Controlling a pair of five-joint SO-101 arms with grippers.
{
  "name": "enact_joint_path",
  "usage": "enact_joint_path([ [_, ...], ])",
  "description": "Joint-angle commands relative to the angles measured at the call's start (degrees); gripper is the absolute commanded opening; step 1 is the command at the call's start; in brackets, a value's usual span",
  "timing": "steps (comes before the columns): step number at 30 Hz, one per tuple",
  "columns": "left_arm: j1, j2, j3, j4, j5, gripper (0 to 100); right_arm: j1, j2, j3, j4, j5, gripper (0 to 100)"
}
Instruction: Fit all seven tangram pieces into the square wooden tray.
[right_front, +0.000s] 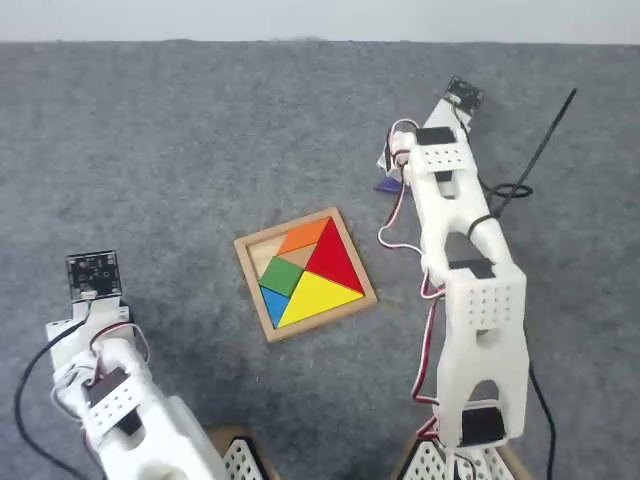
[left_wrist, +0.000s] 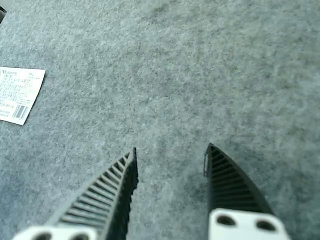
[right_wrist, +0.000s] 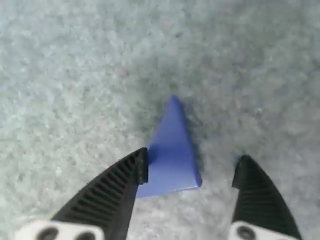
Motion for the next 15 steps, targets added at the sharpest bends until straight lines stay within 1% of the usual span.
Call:
enact_joint_path([
  [1,0.3,0.4,-0.9,0.4,-0.9,20,-0.8,0.8,-6.2,2.3,-0.9,27.0],
  [9,0.3,0.4,-0.9,0.4,-0.9,20,-2.7,1.5,-8.2,3.3,-1.0,27.0],
  [15,0.3,0.4,-0.9,0.4,-0.9,20,-2.7,2.2,-8.1,3.6,-0.6,27.0],
])
